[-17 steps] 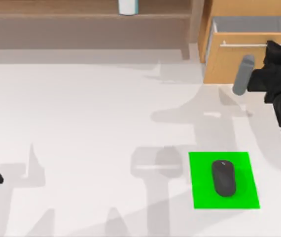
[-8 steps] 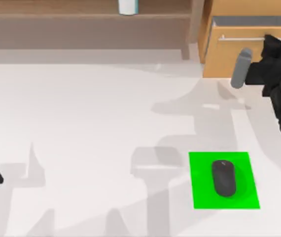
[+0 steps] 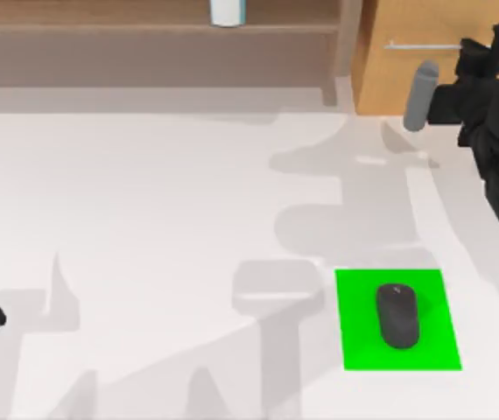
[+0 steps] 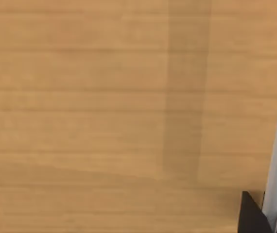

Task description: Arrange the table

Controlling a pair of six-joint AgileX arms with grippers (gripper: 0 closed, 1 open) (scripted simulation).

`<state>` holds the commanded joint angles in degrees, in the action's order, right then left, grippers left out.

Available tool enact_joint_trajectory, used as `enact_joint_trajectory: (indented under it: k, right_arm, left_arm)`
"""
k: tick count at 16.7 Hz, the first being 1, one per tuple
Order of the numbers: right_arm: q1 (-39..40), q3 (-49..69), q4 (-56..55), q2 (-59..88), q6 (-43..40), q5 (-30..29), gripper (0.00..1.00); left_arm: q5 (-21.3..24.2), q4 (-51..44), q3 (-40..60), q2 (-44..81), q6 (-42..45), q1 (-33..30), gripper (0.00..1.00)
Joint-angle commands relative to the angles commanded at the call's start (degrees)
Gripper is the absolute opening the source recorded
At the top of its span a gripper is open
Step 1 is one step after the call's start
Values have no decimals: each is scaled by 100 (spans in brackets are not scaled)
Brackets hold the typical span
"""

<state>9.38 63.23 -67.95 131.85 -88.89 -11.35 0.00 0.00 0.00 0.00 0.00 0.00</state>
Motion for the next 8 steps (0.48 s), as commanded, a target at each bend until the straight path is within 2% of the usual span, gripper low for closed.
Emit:
enact_joint_trajectory:
  k: [3, 8]
  right_arm:
    - [0, 0, 0, 0, 0, 0, 0]
    - [0, 0, 0, 0, 0, 0, 38]
  left_arm:
    - [0, 0, 0, 0, 0, 0, 100]
    - [0, 0, 0, 0, 0, 0, 100]
